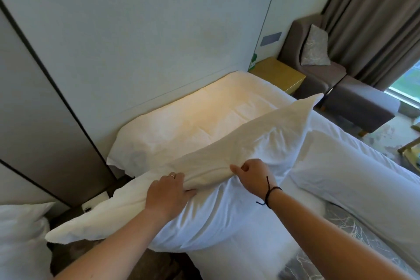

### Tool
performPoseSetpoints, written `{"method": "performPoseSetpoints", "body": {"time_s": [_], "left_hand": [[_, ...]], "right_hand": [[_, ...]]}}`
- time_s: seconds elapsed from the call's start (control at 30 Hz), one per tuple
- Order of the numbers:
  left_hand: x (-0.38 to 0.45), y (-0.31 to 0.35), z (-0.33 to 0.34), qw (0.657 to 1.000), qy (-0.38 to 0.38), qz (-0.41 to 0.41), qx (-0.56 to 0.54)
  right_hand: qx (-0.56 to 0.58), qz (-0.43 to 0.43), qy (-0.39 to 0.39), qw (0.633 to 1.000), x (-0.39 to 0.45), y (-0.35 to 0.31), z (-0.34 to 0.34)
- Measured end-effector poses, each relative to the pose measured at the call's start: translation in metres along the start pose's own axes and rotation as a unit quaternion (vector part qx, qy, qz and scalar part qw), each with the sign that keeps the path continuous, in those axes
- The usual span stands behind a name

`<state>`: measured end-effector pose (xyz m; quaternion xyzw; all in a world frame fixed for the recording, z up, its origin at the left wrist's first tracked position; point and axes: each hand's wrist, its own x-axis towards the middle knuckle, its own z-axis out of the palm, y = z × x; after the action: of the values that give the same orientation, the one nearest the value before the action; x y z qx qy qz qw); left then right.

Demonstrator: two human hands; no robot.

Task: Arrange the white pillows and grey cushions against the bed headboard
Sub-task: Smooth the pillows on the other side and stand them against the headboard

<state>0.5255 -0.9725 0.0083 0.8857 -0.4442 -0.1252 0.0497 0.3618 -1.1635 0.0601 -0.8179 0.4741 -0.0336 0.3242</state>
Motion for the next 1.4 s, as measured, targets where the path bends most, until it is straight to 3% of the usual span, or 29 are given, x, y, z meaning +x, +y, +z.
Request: {"method": "performPoseSetpoints", "body": {"time_s": [0.07,0.17,0.27,0.37,0.5,0.77,0.9,1.13,1.27,1.4], "left_hand": [[0.007,-0.006,0.002,1.0,-0.001,-0.015,-0.02],[0.019,-0.01,0.0,0.997,-0.007,-0.048,-0.055],[0.033,-0.008,-0.004,0.997,-0.002,-0.058,-0.053],[0.044,-0.007,-0.004,0.997,0.011,-0.058,-0.042],[0.053,-0.004,-0.001,0.995,0.05,-0.08,-0.026],[0.073,-0.021,-0.006,0.99,0.022,-0.138,0.032],[0.089,-0.028,-0.015,0.991,0.033,-0.124,0.038],[0.13,-0.03,-0.035,0.995,0.067,-0.075,0.021],[0.176,-0.032,-0.071,0.991,0.134,-0.023,-0.001],[0.251,-0.029,-0.132,0.978,0.204,0.039,-0.026]], "right_hand": [[-0.174,-0.144,0.042,0.973,0.008,-0.001,-0.005],[-0.299,-0.342,0.08,0.887,0.027,-0.002,-0.009],[-0.334,-0.402,0.035,0.852,0.055,0.004,-0.007],[-0.366,-0.402,-0.05,0.838,0.089,0.014,-0.002],[-0.355,-0.383,-0.09,0.848,0.13,0.026,0.004],[-0.331,-0.393,-0.06,0.856,0.169,0.02,0.012],[-0.332,-0.393,-0.066,0.855,0.176,0.01,0.011],[-0.298,-0.352,-0.022,0.887,0.193,0.007,0.004],[-0.211,-0.299,0.062,0.929,0.221,-0.011,-0.015],[-0.179,-0.271,0.135,0.936,0.275,-0.057,-0.053]]}}
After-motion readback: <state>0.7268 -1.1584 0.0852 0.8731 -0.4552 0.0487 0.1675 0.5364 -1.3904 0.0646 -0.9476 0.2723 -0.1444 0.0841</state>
